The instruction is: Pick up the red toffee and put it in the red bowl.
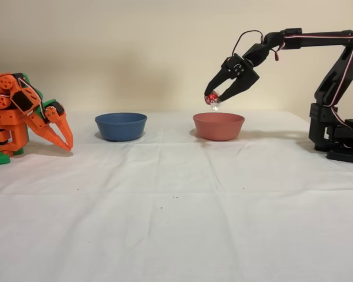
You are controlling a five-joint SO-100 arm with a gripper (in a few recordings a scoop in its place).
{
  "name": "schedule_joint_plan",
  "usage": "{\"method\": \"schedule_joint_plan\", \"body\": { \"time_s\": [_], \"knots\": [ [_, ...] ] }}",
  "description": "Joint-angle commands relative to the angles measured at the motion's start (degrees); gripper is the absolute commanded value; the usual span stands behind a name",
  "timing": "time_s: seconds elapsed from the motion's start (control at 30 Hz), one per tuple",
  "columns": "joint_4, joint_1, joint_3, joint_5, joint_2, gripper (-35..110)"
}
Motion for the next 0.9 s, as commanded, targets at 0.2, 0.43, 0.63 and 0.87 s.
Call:
{"method": "schedule_joint_plan", "body": {
  "time_s": [0.2,0.43,0.63,0.87],
  "knots": [
    [-3.3,9.1,-2.5,-3.1,-0.1,10],
    [-5.5,14.0,-3.6,-4.6,-3.3,10],
    [-9.1,18.5,-3.8,-6.1,-6.9,10],
    [-12.4,23.0,-3.8,-7.5,-9.8,10]
  ]
}}
